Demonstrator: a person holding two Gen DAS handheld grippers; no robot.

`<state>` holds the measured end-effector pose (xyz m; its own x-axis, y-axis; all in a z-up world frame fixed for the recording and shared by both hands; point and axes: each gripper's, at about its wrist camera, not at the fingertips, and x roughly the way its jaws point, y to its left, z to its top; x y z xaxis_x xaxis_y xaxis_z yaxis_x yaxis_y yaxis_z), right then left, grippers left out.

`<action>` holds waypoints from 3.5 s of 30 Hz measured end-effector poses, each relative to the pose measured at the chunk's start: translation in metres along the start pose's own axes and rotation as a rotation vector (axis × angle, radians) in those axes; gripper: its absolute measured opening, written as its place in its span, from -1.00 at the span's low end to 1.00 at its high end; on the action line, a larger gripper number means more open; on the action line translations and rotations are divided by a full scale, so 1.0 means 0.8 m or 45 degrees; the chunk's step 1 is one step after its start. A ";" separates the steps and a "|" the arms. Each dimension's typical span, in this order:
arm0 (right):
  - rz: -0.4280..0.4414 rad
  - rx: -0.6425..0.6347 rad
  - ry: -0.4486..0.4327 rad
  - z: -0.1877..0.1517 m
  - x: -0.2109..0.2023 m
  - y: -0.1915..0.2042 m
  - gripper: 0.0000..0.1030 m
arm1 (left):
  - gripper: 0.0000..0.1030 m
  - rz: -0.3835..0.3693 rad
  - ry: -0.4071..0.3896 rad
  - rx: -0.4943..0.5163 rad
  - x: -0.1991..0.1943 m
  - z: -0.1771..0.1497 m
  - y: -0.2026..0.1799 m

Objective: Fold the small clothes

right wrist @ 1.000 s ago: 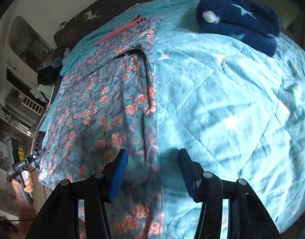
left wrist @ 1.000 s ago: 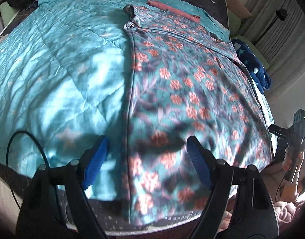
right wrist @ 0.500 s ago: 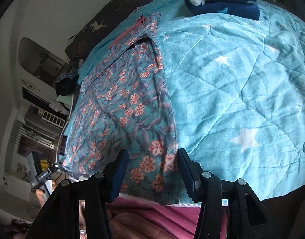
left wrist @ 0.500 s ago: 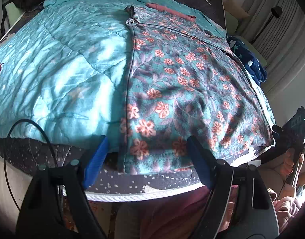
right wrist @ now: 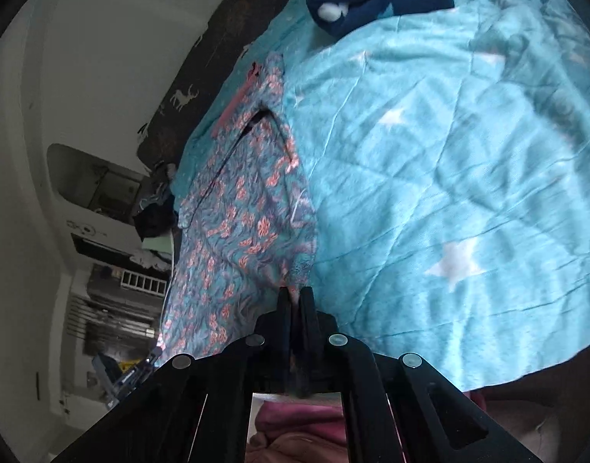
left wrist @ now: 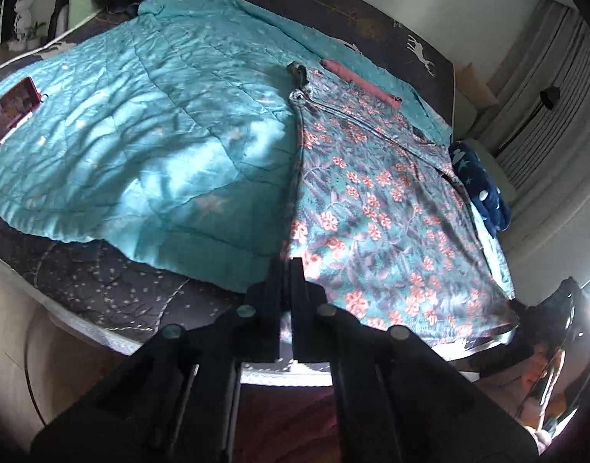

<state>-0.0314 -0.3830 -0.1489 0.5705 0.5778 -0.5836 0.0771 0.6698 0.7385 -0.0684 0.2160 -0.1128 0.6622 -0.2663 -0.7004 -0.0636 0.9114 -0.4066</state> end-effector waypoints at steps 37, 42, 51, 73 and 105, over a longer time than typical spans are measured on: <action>0.099 -0.052 0.209 -0.014 0.027 0.013 -0.94 | -0.87 0.117 0.147 0.114 0.001 -0.018 -0.007; 0.015 -0.022 0.183 -0.013 0.009 -0.005 -0.91 | -0.88 0.124 0.152 0.037 0.012 -0.017 0.016; 0.016 -0.120 0.217 -0.018 0.034 0.023 -0.07 | 0.08 -0.059 0.162 -0.046 0.022 -0.023 0.021; 0.253 -0.237 0.051 0.037 -0.002 0.118 -0.88 | -0.86 -0.112 -0.201 0.011 -0.045 0.086 -0.054; -0.086 -0.143 0.006 0.472 0.290 0.191 -0.74 | -0.78 0.412 -0.006 0.137 0.306 0.464 -0.166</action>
<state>0.4210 -0.3227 -0.0439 0.5630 0.5315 -0.6329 0.0232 0.7553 0.6550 0.3795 0.1464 -0.0125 0.6241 0.0430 -0.7802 -0.1917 0.9764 -0.0995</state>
